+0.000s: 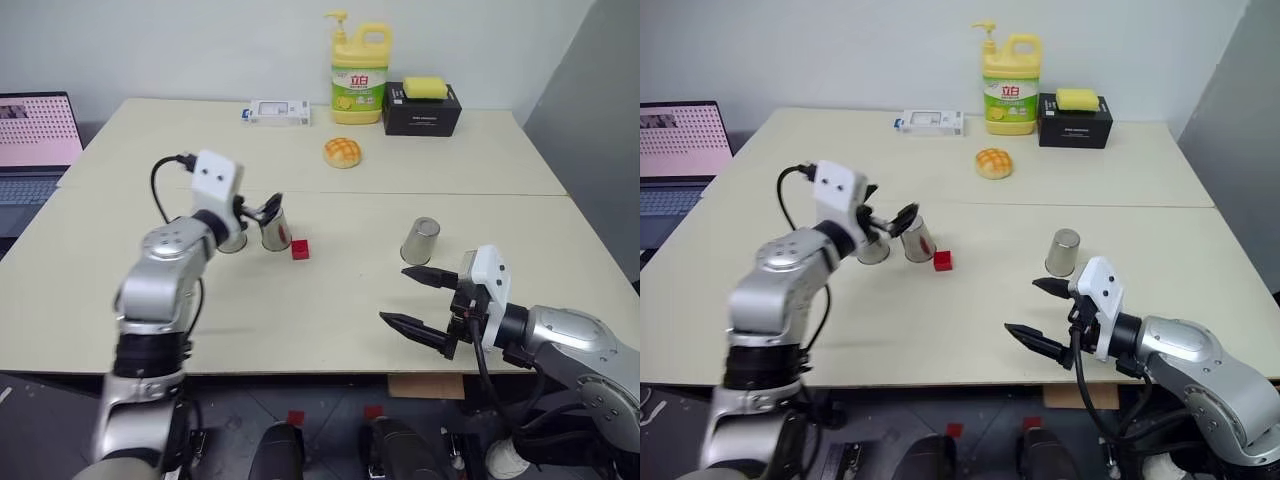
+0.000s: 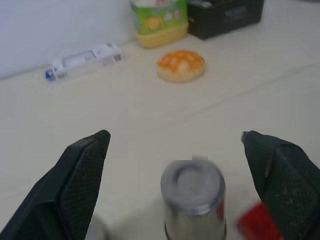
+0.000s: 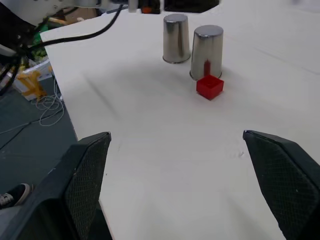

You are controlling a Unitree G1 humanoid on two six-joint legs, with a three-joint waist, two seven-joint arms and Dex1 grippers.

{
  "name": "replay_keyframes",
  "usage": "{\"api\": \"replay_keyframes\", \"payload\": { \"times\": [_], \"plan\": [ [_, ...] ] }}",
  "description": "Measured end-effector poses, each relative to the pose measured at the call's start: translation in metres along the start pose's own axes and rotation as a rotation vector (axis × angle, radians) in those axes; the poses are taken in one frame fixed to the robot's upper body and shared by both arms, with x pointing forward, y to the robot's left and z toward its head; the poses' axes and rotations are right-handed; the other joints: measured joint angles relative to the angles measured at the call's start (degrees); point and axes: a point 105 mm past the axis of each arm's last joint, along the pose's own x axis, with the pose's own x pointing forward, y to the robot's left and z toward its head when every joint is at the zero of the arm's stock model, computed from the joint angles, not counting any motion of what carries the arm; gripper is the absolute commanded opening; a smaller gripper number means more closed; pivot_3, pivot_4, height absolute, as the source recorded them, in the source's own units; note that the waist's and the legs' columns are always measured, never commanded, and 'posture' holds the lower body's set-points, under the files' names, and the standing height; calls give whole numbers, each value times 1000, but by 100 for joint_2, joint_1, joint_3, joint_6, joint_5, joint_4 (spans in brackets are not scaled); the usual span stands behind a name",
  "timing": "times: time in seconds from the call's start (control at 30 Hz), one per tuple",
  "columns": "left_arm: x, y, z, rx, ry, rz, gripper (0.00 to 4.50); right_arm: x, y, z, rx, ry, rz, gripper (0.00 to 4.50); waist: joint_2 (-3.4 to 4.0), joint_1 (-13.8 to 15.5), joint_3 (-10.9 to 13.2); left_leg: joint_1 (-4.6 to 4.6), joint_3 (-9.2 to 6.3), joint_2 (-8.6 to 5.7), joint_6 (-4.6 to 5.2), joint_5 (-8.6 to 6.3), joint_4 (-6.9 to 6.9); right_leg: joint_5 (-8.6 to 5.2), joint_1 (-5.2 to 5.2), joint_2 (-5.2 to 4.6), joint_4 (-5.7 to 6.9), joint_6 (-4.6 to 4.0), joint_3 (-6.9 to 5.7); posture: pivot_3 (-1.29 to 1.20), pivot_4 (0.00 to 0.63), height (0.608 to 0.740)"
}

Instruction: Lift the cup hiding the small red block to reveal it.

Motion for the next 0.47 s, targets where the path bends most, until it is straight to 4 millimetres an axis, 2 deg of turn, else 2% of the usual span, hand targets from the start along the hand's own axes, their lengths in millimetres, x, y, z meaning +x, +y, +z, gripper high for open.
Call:
{"api": "replay_keyframes", "payload": {
  "times": [0.13, 0.2, 0.3, 0.47],
  "plan": [
    [-35, 0, -13, 98, 108, -116, 4469, -9, -14, -4, -23, 33, -8, 4500, 0, 68, 0, 0, 2, 4, 0, 0, -1, -4, 1, -11, -2, -6, -8, 0, 150, 740],
    [-58, -4, -26, 126, 196, -223, 4469, -18, -24, -6, -14, 71, 1, 4500, 2, 84, 1, 1, 1, -2, 1, 0, -1, -5, 3, -26, -4, -8, -2, 0, 150, 740],
    [-72, -9, -36, 125, 236, -313, 4469, -26, -31, -5, 0, 88, 16, 4500, 1, 104, 1, 0, 5, 0, 1, 0, 1, -8, 4, -31, -7, -14, -4, 0, 150, 740],
    [-79, -13, -36, 131, 229, -353, 4469, -31, -38, -6, 25, 99, 38, 4500, 2, 115, 1, 0, 4, 5, 2, 0, -1, -8, 2, -30, -6, -14, -6, 0, 150, 740]
  ]
}}
